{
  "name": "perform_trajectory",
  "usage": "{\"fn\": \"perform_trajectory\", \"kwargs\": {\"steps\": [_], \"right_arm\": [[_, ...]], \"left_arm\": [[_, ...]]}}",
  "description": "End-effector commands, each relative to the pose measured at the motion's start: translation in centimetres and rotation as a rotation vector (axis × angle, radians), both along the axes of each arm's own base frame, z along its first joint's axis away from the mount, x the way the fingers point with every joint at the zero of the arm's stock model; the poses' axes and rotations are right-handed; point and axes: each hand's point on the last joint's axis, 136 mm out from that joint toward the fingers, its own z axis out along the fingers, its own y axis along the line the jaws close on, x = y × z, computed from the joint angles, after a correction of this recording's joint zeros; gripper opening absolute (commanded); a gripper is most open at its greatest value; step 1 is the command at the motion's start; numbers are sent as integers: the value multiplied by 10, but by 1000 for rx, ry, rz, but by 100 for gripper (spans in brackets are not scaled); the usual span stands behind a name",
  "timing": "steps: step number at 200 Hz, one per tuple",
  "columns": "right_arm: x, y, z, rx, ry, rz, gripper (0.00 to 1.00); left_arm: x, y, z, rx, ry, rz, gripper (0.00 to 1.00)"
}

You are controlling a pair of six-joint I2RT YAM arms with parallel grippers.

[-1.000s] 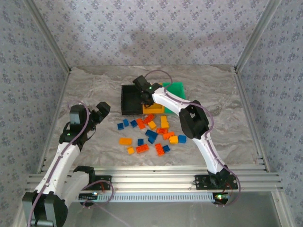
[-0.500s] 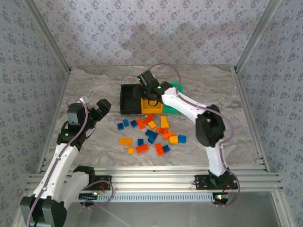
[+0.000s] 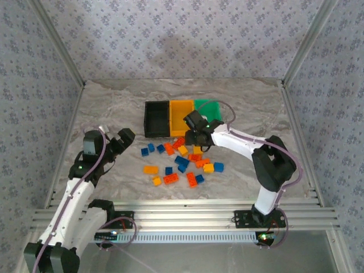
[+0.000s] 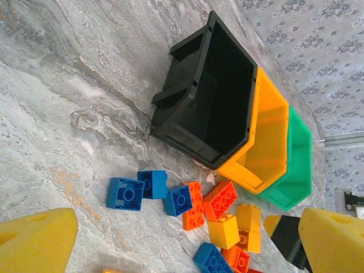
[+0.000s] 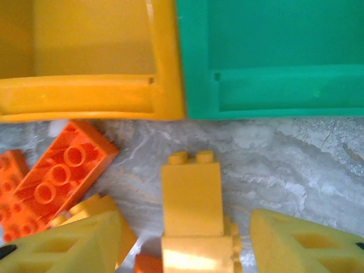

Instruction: Sort the legos into containers by color

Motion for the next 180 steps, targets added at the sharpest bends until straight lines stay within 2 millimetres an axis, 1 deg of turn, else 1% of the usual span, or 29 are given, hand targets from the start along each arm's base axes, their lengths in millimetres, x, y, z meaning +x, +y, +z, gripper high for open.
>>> {"fn": "perform_trajectory", "kwargs": {"steps": [1,13,43,65,81,97,118,141,156,166,171,180], "right_arm": [[11,3,-12,15,2,4,62],[14,2,-19,4,13,-2,61],[22,-1,-28,4,22,-19,59],[21,1,-36,0,39,-15,57],[17,2,-41,-5,51,-9,54],[15,2,-41,-1,50,-5,48],[16,2,-27,21,13,-5,40],[17,-1,2,46,-43,-11,32],[16,-3,24,68,-79,-15,31],[19,-7,40,81,-111,-27,31],[21,-10,48,69,-133,-4,31],[29,-15,58,69,-157,-13,31]], "left_arm": [[-4,-2,-3,13,3,-24,99],[-4,-2,-6,14,10,-24,99],[-5,-2,-10,16,17,-20,100],[-4,-1,-9,18,13,-18,100],[-4,0,-9,24,14,-16,100],[-3,0,-9,24,17,-12,99],[-2,0,-7,21,15,-10,99],[0,-1,-2,15,10,-9,99],[1,0,0,15,8,-3,99],[1,1,0,15,7,6,100],[1,2,-1,17,13,12,100],[1,4,-2,25,20,22,99]]}}
